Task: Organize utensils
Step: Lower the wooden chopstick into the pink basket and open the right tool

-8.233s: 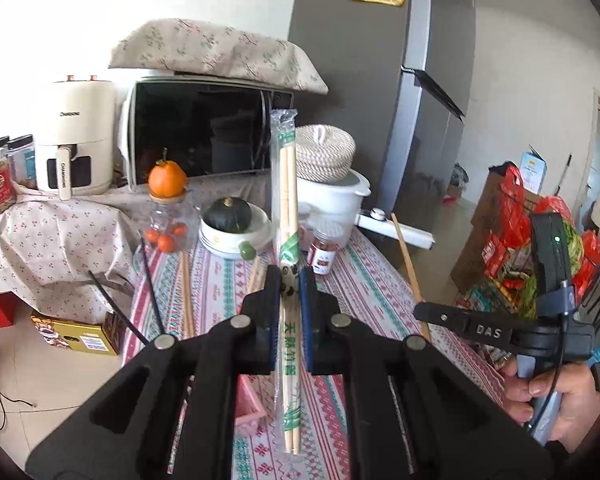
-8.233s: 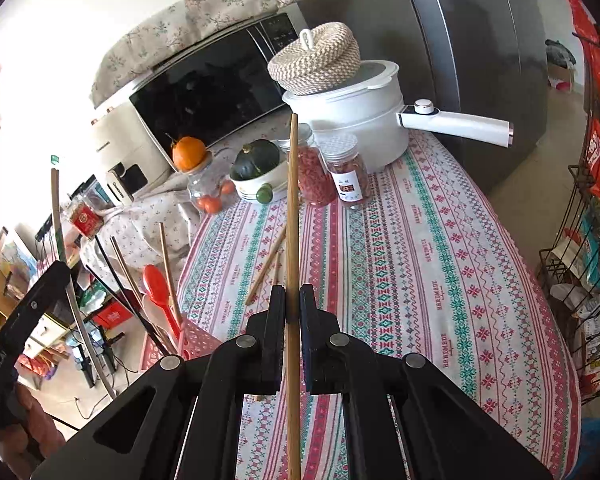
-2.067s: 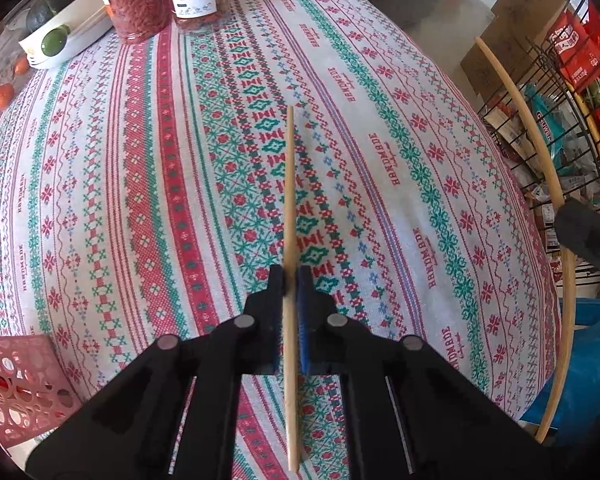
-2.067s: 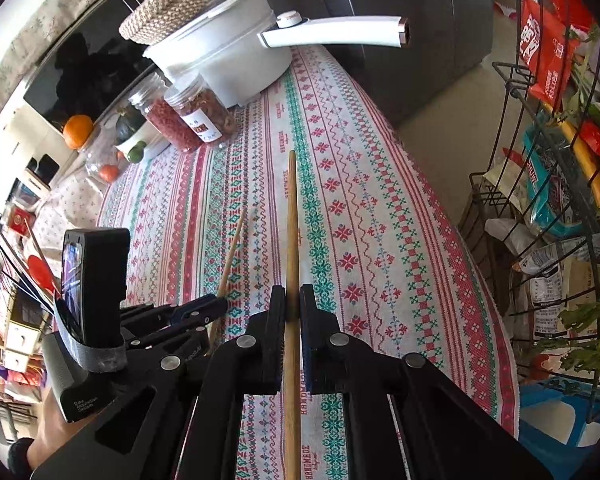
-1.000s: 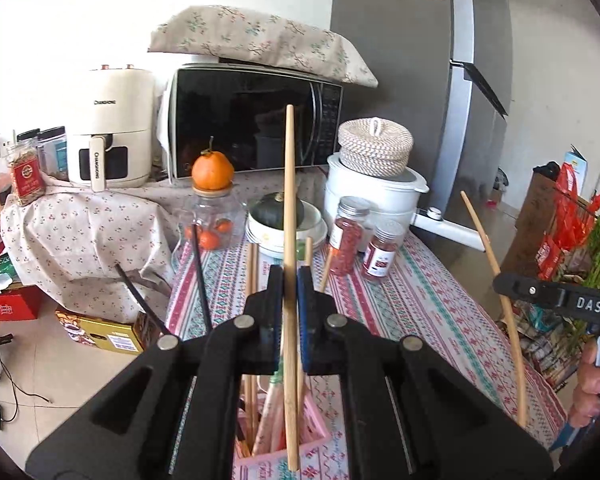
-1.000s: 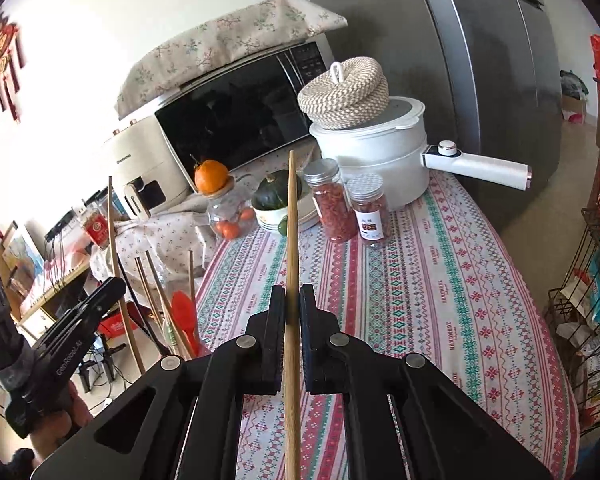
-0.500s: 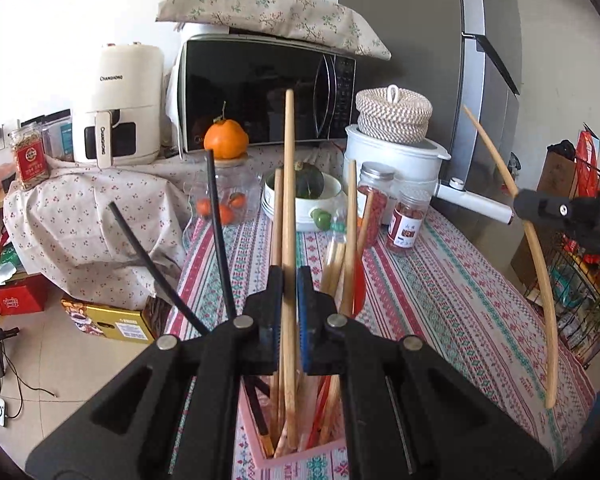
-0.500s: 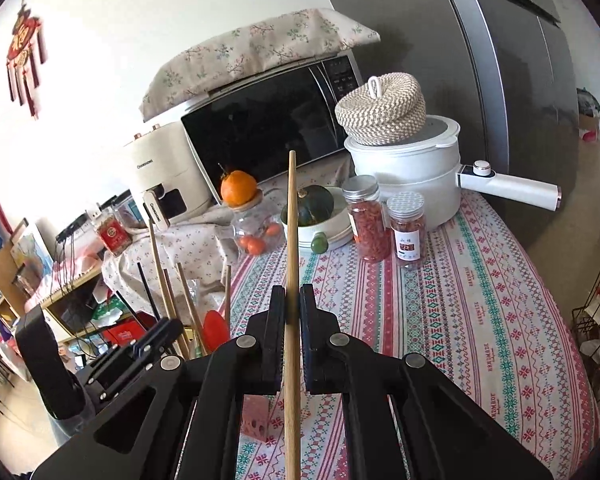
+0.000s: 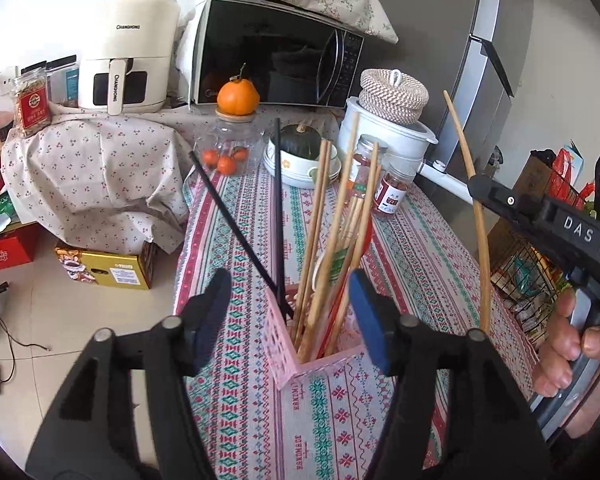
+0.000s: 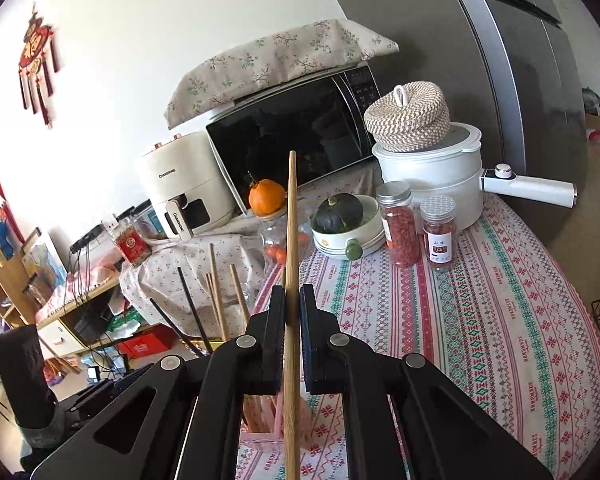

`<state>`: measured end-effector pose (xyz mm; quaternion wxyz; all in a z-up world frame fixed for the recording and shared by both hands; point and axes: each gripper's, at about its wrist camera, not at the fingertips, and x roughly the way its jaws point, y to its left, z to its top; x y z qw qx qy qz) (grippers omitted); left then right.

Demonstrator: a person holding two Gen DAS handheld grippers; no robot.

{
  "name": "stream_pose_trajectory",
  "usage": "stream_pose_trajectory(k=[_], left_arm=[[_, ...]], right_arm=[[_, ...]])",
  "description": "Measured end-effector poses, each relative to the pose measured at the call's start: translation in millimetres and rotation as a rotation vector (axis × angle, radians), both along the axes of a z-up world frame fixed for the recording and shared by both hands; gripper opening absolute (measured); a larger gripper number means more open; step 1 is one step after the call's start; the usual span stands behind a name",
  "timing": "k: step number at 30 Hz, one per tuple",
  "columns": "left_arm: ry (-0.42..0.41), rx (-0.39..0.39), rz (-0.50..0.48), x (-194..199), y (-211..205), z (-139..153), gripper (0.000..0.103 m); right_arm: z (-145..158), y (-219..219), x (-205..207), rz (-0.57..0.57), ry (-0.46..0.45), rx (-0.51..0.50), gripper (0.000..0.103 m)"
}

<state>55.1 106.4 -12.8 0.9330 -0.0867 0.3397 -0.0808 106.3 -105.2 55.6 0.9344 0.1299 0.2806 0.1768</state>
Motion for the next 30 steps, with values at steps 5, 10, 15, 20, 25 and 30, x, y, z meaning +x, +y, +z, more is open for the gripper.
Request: stream_pose_trajectory(k=[5, 10, 15, 20, 25, 30], left_arm=[[0.163, 0.003, 0.05, 0, 22, -8, 0.084], [0.3, -0.009, 0.041, 3, 33, -27, 0.087], [0.306, 0.023, 0.03, -2, 35, -25, 0.091], [0.291, 0.016, 0.028, -5, 41, -21, 0.093], [0.297, 0.034, 0.022, -4, 41, -23, 0.093], [0.301, 0.043, 0.034, -3, 43, -24, 0.093]], right_arm=[[-7, 20, -1, -0.028, -0.032, 0.044, 0.007], [-24, 35, 0, -0.12, -0.084, 0.116, 0.007], [-33, 52, -4, -0.195, -0.231, 0.075, 0.007], [-46, 62, -3, -0.25, -0.325, 0.02, 0.007], [-57, 68, 4, -0.279, -0.346, 0.006, 0.007], [-72, 70, -5, -0.285, -0.336, 0.003, 0.008]])
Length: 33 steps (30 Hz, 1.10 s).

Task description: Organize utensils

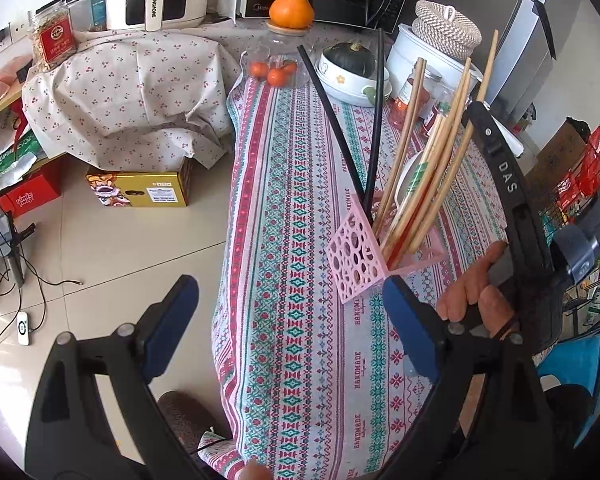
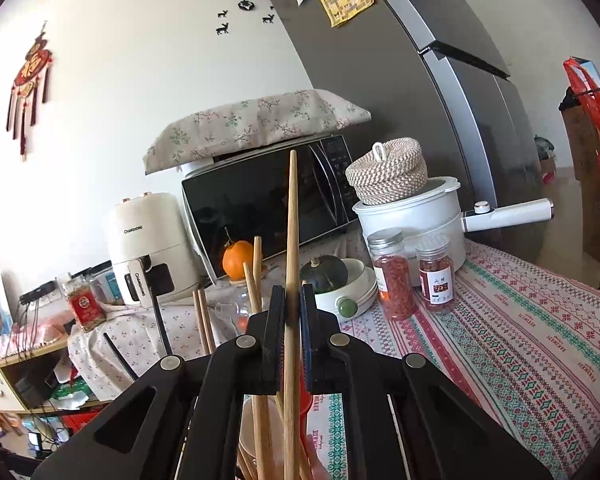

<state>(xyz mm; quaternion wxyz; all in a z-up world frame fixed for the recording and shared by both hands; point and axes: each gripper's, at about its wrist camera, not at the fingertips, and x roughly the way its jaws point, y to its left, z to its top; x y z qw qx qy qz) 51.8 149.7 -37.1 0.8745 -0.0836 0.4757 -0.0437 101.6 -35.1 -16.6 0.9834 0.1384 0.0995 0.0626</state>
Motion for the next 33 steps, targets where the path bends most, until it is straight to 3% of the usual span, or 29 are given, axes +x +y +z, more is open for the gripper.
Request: stream_pose_trajectory(k=[5, 10, 12, 19, 33], left_arm=[[-0.001, 0.011, -0.002, 1, -3, -1, 0.093], [0.0, 0.011, -0.001, 1, -7, -2, 0.095], [-0.003, 0.013, 0.001, 0, -11, -1, 0.1], [-0.014, 0.051, -0.043, -6, -34, 0, 0.102], [0.018, 0.066, -0.058, -22, -64, -1, 0.102]], right_arm=[[-11, -3, -11, 0.042, 0.042, -0.002, 0.013], [0, -20, -20, 0.037, 0.071, 0.02, 0.043], [8, -30, -21, 0.032, 0.099, 0.025, 0.049], [32, -60, -27, 0.045, 0.223, -0.037, 0.067], [40, -115, -41, 0.032, 0.512, -0.182, 0.077]])
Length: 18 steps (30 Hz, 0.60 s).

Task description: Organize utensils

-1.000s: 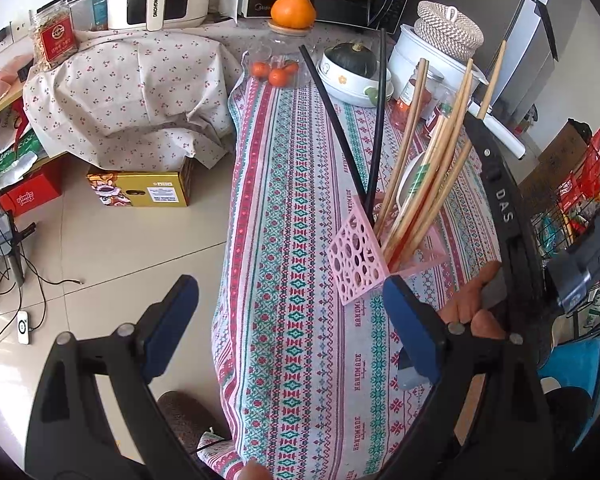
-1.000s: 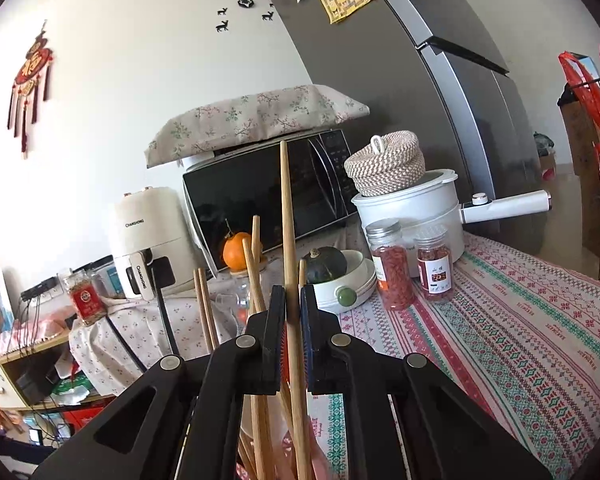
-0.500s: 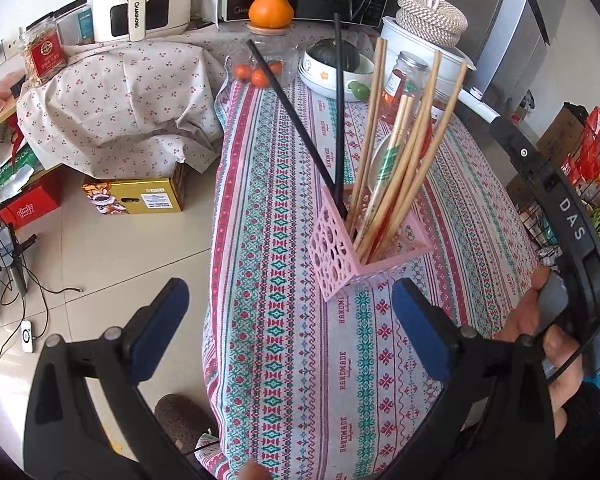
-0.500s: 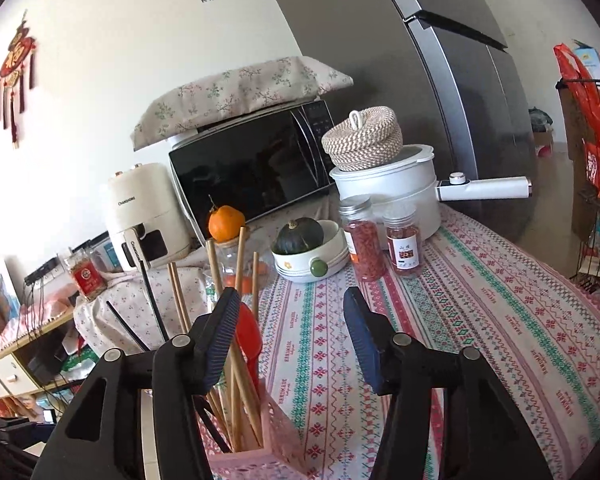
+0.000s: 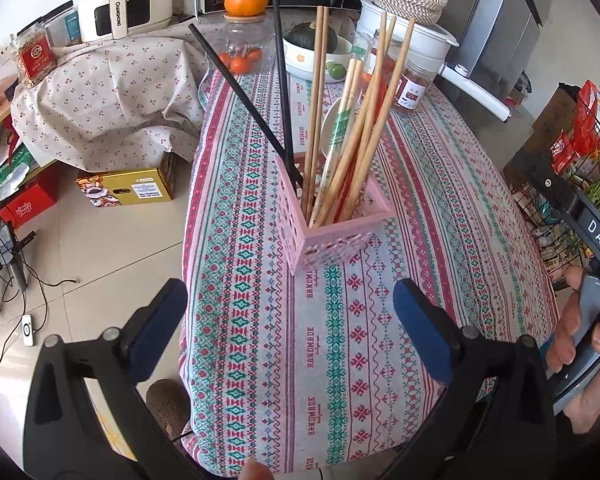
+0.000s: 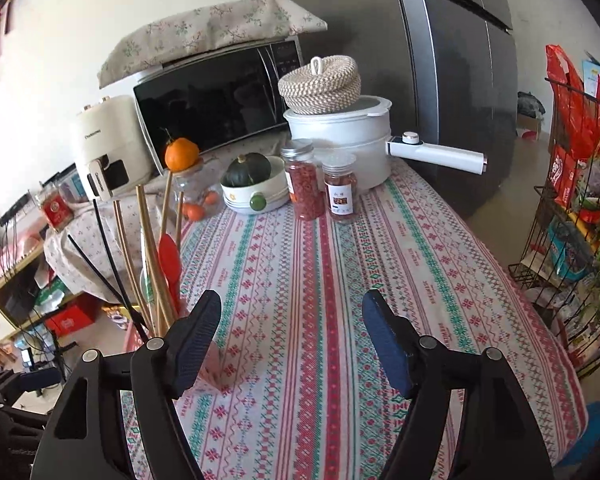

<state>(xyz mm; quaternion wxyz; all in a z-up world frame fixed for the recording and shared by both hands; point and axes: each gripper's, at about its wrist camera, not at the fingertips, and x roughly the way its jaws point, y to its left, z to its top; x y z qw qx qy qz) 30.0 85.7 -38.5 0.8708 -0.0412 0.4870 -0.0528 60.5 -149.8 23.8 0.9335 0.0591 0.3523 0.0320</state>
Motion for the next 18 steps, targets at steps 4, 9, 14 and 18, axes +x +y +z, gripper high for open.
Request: stream_pose_trajectory(k=[4, 9, 14, 18], left_arm=[[-0.018, -0.011, 0.009, -6, -6, 5, 0.102], [-0.063, -0.025, 0.043, -13, -16, 21, 0.102], [-0.152, 0.032, 0.099, -19, -22, 35, 0.102], [-0.139, 0.001, 0.133, -18, -23, 33, 0.102]], right_arm=[[1, -10, -1, 0.007, 0.083, -0.002, 0.077], [0, -14, -6, 0.005, 0.159, -0.035, 0.077], [9, -12, -15, 0.042, 0.192, -0.077, 0.082], [24, -9, -27, 0.048, 0.129, -0.184, 0.099]])
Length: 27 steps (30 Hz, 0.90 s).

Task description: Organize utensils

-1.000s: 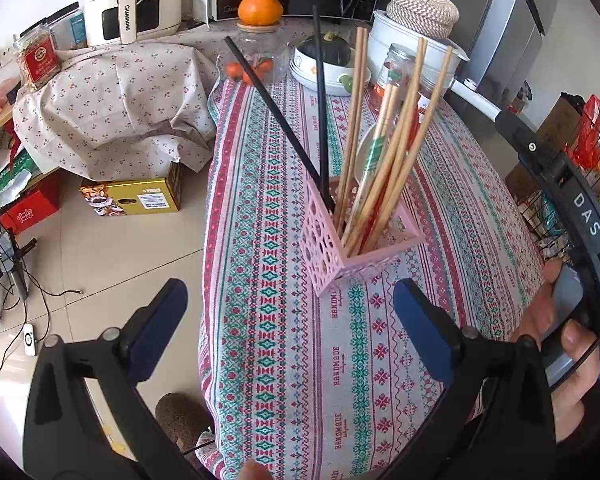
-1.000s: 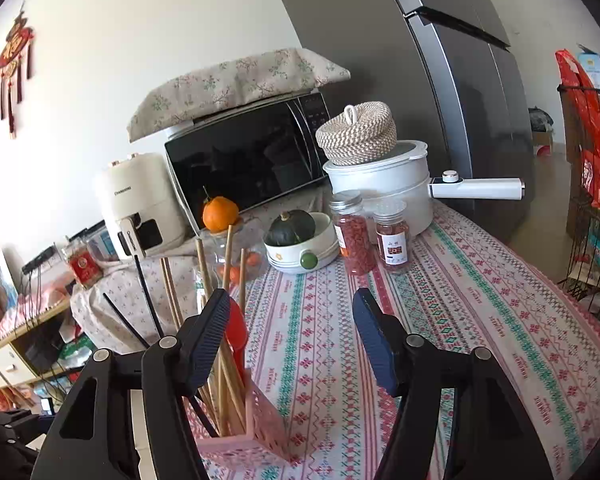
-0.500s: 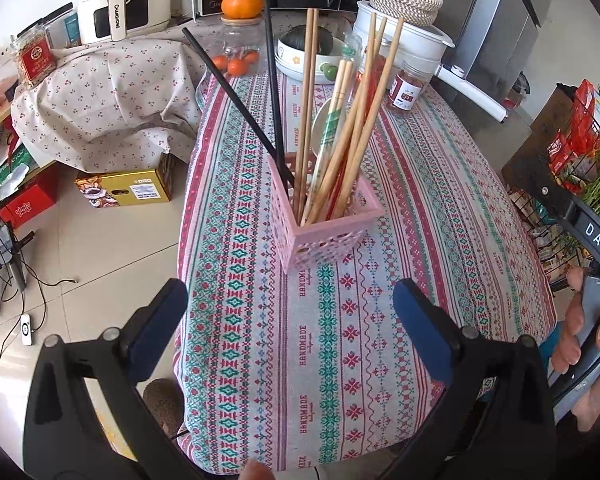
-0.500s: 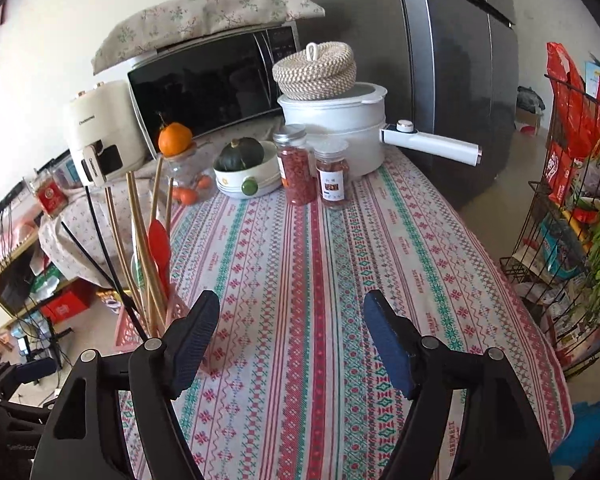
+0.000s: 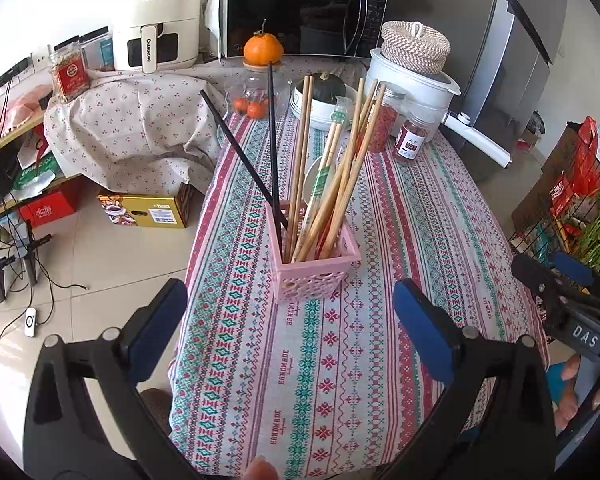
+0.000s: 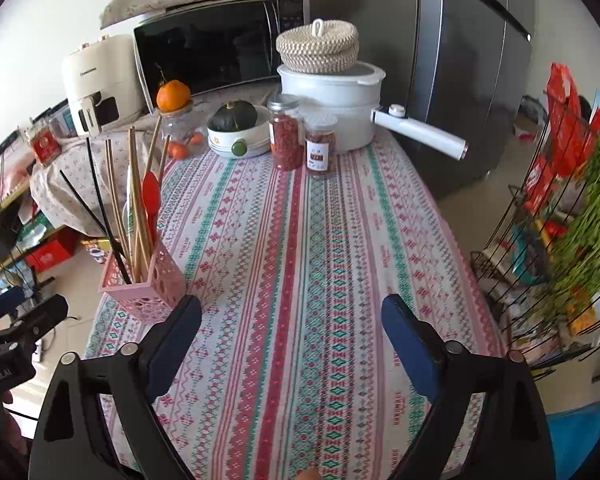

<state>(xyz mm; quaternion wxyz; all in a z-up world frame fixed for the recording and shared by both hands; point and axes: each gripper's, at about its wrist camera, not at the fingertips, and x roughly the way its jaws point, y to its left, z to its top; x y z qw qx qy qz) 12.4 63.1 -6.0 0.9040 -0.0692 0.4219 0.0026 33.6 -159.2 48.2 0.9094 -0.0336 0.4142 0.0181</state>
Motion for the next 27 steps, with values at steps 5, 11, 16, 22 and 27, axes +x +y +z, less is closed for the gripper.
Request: stream_pose_trajectory(k=[5, 11, 16, 22, 27], left_arm=[[0.002, -0.005, 0.007, -2, -7, -1, 0.102], [0.001, -0.014, 0.011, -3, -13, 1, 0.102], [0.003, -0.012, 0.006, -3, -18, 0, 0.102], [0.01, 0.0, -0.002, -4, -24, -1, 0.102], [0.014, -0.004, -0.008, -5, -25, -2, 0.102]], right_arm=[[9, -7, -8, -0.011, -0.039, -0.015, 0.103], [10, -14, -8, -0.022, -0.039, -0.012, 0.103], [8, -16, -8, -0.026, -0.028, -0.004, 0.103], [5, -16, -7, -0.025, -0.015, -0.001, 0.103], [2, -13, -7, -0.024, -0.006, -0.007, 0.103]])
